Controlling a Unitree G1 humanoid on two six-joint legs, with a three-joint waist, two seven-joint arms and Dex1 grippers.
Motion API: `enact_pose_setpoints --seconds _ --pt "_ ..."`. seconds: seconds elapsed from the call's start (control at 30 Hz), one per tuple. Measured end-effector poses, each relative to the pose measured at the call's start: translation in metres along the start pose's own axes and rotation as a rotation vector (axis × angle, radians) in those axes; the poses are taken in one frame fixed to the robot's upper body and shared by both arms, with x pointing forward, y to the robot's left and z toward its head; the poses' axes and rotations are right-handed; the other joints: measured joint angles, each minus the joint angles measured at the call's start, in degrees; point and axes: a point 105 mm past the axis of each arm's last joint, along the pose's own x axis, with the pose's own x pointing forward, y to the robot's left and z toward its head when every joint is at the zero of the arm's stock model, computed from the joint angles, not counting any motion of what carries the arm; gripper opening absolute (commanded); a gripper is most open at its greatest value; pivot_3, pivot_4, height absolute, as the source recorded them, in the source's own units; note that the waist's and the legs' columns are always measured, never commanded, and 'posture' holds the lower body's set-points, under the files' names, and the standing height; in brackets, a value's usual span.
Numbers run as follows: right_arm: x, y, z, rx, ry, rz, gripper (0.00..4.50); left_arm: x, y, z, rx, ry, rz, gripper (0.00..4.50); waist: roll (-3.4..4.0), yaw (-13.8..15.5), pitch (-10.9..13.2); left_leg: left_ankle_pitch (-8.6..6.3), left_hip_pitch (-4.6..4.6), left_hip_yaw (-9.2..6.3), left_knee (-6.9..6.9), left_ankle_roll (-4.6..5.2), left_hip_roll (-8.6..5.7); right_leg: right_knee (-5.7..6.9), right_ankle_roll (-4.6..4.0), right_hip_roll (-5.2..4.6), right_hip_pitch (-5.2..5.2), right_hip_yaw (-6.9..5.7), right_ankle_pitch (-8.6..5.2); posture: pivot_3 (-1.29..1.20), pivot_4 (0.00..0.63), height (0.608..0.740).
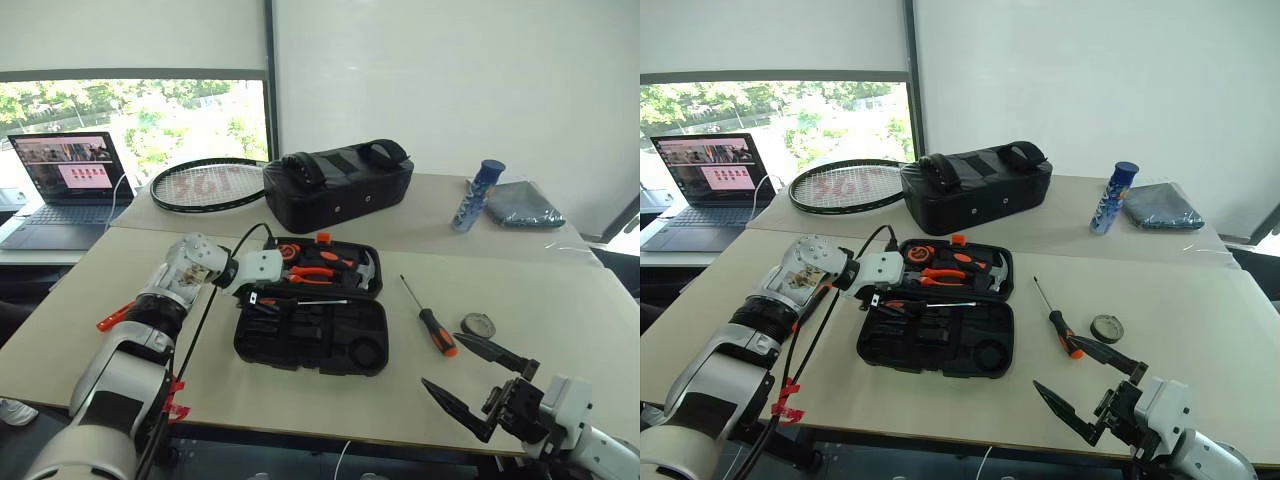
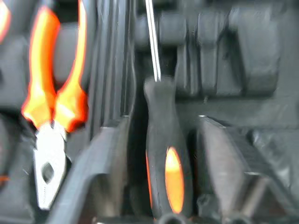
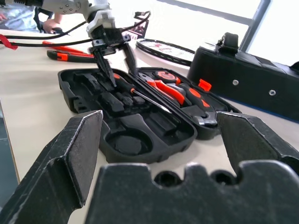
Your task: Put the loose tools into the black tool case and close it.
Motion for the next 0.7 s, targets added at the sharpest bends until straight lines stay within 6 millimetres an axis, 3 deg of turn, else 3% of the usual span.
enact_pose_setpoints --seconds 0.13,0.2,0.3,0.4,0.47,0.7 --pt "0.0 0.0 0.0 0.0 0.001 0.0 4.5 -0.014 0.005 0.026 0.019 -0.141 0.018 3.03 0.01 -0.22 0.0 0.0 -0.01 -0.02 -0.03 0.0 0.01 0.0 0.0 0.01 -0.02 -0.01 0.0 0.0 0.15 0.74" --pt "0.0 0.0 0.0 0.001 0.001 0.0 4.5 -0.022 0.008 0.03 0.011 -0.179 0.044 2.53 0.05 -0.52 -0.02 -0.01 0.03 -0.02 -0.04 0.01 0.01 0.02 -0.01 0.01 -0.02 0.0 0.0 0.0 0.15 0.74" --pt "0.0 0.0 -0.001 0.001 0.003 0.0 4.5 -0.026 0.007 0.017 -0.016 -0.149 0.079 1.56 0.13 -0.66 -0.03 0.0 0.11 -0.02 -0.03 0.01 0.01 0.05 -0.01 0.02 0.04 0.01 0.0 0.0 0.15 0.74" --pt "-0.001 0.0 -0.001 0.002 0.004 -0.001 4.5 -0.019 0.001 -0.001 -0.089 -0.133 0.098 0.5 0.13 -0.4 -0.02 0.0 0.11 -0.02 0.0 0.01 0.0 0.05 -0.01 0.01 0.07 0.01 0.0 0.0 0.15 0.74" --pt "-0.001 0.0 -0.001 0.002 0.005 -0.001 4.5 -0.013 -0.002 -0.008 -0.12 -0.127 0.1 0.12 0.13 -0.22 -0.02 0.0 0.05 -0.02 0.01 0.01 0.0 0.03 -0.01 0.01 0.04 -0.01 0.0 0.0 0.15 0.74" --pt "-0.003 0.002 -0.002 0.007 0.014 0.003 4.5 0.001 -0.01 -0.016 -0.153 -0.121 0.093 0.12 0.14 -0.18 -0.02 -0.01 0.02 -0.03 0.0 0.01 0.0 0.02 -0.01 0.01 0.01 -0.02 0.0 0.0 0.15 0.74"
